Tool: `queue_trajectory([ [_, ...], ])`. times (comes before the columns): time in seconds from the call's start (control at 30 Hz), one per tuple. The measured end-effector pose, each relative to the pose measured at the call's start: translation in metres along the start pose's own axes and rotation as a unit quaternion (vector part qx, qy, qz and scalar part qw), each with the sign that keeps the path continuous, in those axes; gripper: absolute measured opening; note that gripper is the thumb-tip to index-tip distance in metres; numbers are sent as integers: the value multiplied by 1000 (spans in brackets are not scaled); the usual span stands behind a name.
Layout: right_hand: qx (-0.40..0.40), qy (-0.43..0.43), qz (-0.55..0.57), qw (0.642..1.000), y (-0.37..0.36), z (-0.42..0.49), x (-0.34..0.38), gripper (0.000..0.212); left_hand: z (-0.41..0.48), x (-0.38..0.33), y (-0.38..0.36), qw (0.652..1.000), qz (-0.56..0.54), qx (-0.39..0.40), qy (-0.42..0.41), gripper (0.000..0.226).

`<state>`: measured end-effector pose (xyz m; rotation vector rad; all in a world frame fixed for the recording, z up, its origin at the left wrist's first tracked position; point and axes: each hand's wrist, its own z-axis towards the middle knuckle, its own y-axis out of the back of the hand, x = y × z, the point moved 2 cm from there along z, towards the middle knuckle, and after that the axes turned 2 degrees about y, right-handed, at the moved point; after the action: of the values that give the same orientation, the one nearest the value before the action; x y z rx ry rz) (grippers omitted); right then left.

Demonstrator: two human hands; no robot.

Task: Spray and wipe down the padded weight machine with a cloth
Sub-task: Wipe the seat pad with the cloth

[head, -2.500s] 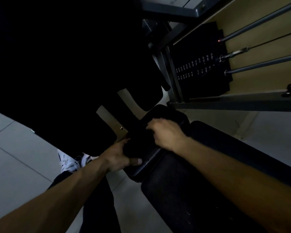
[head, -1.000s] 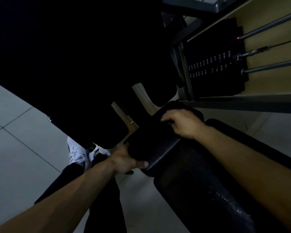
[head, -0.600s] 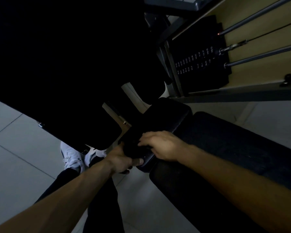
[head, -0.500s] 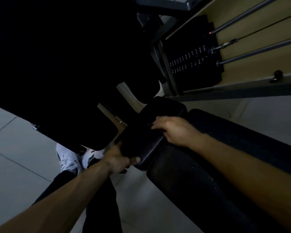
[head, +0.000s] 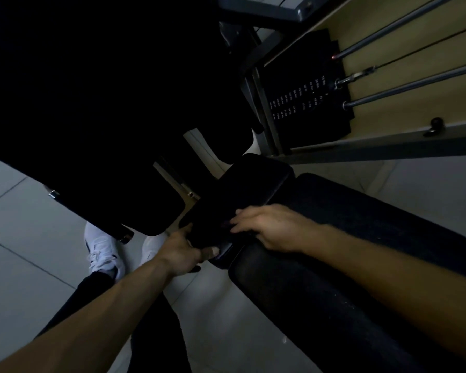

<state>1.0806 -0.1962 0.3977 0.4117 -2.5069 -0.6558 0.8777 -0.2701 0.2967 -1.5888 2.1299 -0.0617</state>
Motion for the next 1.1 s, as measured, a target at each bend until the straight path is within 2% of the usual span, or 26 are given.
queue_trajectory([
  [0.07, -29, -46, -38, 998, 23, -8, -40, 55, 1, 1, 1, 1000, -21, -3, 4, 102],
  [0.13, -96, -115, -48, 988, 42, -16, -72, 49, 1, 5, 0, 999, -46, -10, 11, 106],
  [0.2, -133, -144, -62, 979, 41, -16, -72, 45, -1, 8, -2, 998, -65, -17, 8, 106],
  [0.27, -127, -110, -65, 984, 28, -11, -50, 47, -2, 9, -4, 997, -75, -22, 0, 104],
  [0.37, -42, -15, -36, 998, -1, -1, -1, 51, -3, 14, -7, 995, -87, -36, -14, 102],
  [0.5, 31, 109, -13, 993, -29, 10, 36, 48, -4, 28, -8, 991, -121, -47, -20, 91],
  [0.57, 37, 115, -16, 993, -13, 6, 19, 46, -4, 35, -9, 989, -139, -48, -15, 87],
  [0.63, 31, 78, -36, 996, 9, 2, -9, 44, -3, 40, -11, 984, -173, -49, -8, 84],
  [0.77, -25, 25, -51, 998, 21, 2, -28, 38, -2, 42, -15, 971, -232, -50, -1, 74],
  [0.93, 9, 112, -31, 993, -29, 28, 26, 39, 0, 43, -18, 968, -238, -71, -24, 60],
  [1.0, 34, 159, -34, 986, -41, 39, 44, 37, 1, 44, -19, 965, -251, -73, -31, 61],
  [1.1, 47, 148, -30, 987, -27, 35, 31, 43, 0, 47, -22, 964, -255, -69, -23, 53],
])
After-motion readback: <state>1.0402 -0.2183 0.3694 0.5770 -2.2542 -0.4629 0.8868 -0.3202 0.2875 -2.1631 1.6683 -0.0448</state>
